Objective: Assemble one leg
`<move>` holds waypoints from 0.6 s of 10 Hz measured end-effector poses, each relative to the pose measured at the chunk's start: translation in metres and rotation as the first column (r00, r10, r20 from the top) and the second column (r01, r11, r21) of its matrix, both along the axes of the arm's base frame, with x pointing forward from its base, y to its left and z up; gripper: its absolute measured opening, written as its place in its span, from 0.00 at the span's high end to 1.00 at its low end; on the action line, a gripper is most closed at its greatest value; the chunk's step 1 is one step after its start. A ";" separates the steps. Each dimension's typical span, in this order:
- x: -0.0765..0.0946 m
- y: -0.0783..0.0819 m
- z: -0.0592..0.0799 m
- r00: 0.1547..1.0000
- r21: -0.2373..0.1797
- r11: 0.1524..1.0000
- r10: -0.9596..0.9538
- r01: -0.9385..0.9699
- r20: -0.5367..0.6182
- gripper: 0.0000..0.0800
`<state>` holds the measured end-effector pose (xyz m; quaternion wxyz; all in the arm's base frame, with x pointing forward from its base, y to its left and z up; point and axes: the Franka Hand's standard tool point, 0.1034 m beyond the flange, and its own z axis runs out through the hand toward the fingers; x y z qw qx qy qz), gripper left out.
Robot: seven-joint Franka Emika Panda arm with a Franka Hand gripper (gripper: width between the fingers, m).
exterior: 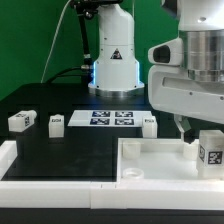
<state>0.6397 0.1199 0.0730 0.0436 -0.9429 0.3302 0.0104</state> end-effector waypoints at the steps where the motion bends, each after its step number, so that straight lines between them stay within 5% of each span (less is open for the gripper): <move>1: 0.001 0.000 0.000 0.991 -0.004 0.991 0.136 -0.136 0.015 0.19; 4: 0.003 0.002 0.002 0.897 -0.044 0.898 0.439 -0.438 0.040 0.19; 6: 0.003 0.003 0.003 0.872 -0.049 0.873 0.487 -0.485 0.045 0.50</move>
Offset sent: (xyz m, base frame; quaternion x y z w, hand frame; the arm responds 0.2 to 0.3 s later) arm -0.0027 0.0090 0.0055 -0.0109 0.0022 -0.2895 0.9571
